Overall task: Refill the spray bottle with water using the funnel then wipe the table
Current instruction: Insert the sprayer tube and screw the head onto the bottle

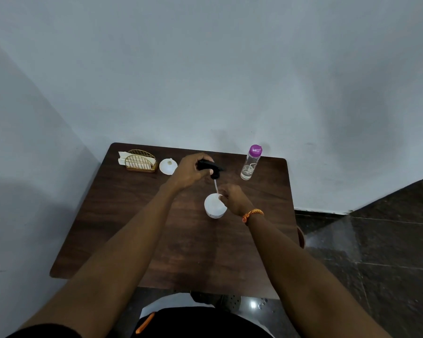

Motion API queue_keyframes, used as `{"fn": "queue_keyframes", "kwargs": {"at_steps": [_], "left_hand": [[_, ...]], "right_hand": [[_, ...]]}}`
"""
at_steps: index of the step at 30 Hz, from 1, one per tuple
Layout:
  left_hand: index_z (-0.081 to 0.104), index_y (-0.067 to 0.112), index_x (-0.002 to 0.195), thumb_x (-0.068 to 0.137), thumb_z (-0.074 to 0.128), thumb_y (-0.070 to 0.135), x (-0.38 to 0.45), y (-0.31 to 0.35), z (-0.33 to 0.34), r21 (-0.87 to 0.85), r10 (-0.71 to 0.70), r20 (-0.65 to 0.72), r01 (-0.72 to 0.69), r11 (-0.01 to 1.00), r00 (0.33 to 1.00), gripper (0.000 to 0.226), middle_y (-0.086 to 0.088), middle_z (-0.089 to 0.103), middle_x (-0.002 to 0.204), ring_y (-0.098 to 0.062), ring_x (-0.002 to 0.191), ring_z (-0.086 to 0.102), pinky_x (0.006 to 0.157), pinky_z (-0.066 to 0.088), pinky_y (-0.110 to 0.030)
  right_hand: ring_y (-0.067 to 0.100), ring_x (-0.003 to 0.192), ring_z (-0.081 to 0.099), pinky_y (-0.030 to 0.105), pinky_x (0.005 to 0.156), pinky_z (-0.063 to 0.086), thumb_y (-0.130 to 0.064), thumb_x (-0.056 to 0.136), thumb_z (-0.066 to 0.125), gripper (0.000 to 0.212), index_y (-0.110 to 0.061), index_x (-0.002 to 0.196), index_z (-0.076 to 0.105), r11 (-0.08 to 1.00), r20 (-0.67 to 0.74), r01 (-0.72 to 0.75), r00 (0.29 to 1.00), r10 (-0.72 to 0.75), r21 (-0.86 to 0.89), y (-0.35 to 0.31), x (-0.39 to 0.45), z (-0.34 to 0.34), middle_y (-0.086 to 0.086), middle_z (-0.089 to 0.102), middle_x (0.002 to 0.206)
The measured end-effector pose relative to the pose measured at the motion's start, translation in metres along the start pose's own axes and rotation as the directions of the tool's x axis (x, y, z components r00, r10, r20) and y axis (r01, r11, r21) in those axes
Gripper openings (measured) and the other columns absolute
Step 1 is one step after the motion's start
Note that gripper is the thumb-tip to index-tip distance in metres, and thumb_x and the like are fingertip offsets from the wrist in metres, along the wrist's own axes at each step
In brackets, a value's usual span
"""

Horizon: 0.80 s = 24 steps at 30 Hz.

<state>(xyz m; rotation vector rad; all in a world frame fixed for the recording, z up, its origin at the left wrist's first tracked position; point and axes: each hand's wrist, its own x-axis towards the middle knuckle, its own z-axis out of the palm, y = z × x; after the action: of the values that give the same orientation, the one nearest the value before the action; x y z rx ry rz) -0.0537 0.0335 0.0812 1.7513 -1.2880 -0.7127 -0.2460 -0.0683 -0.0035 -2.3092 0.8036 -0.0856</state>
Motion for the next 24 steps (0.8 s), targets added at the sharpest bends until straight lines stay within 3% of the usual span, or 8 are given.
{"fn": "queue_keyframes", "kwargs": {"at_steps": [1,6,13,18,24], "left_hand": [[0.073,0.024,0.105,0.084,0.079,0.015,-0.002,-0.003,0.006,0.024,0.006,0.025,-0.007,1.0,1.0,0.024,0.009,0.075,0.103,-0.011,0.1,0.069,0.087,0.056,-0.031],[0.073,0.024,0.094,0.079,0.078,0.008,-0.013,-0.019,0.041,0.084,-0.035,0.078,0.028,0.996,0.996,0.022,0.008,0.076,0.094,-0.012,0.091,0.07,0.082,0.057,-0.036],[0.071,0.026,0.097,0.085,0.074,0.013,-0.023,-0.044,0.066,0.116,-0.062,0.064,0.054,0.992,0.996,0.019,0.009,0.074,0.093,-0.013,0.086,0.069,0.08,0.058,-0.042],[0.07,0.023,0.101,0.09,0.072,0.013,-0.019,-0.05,0.067,0.151,-0.013,0.099,-0.003,0.988,0.995,0.015,0.009,0.072,0.092,-0.01,0.084,0.068,0.079,0.056,-0.036],[0.071,0.02,0.104,0.092,0.071,0.013,-0.015,-0.055,0.066,0.137,0.029,0.118,-0.045,0.99,0.993,0.014,0.008,0.073,0.094,-0.011,0.087,0.069,0.078,0.055,-0.027]], "right_hand": [[0.026,0.088,0.064,0.033,0.075,0.046,0.0,0.089,0.067,0.004,-0.001,0.089,0.07,1.0,-0.008,-0.006,1.0,0.006,0.017,0.002,0.0,0.001,0.014,0.071,0.097],[0.027,0.105,0.07,0.028,0.085,0.051,-0.004,0.088,0.071,0.029,-0.005,0.117,0.075,0.997,-0.009,-0.056,0.998,0.057,0.053,0.012,0.001,0.007,0.013,0.074,0.115],[0.027,0.095,0.073,0.043,0.086,0.06,-0.012,0.084,0.081,0.034,-0.008,0.117,0.076,0.951,0.056,-0.192,0.981,0.184,0.242,0.024,-0.009,0.017,0.013,0.075,0.112],[0.026,0.081,0.076,0.038,0.074,0.063,-0.015,0.081,0.084,0.042,-0.014,0.121,0.072,0.83,0.019,-0.187,0.978,0.208,0.525,0.021,-0.013,0.022,0.006,0.077,0.106],[0.025,0.075,0.071,0.04,0.066,0.058,-0.01,0.083,0.084,0.038,-0.011,0.119,0.074,0.641,0.019,-0.185,0.966,0.258,0.745,0.016,-0.015,0.023,0.016,0.078,0.101]]}}
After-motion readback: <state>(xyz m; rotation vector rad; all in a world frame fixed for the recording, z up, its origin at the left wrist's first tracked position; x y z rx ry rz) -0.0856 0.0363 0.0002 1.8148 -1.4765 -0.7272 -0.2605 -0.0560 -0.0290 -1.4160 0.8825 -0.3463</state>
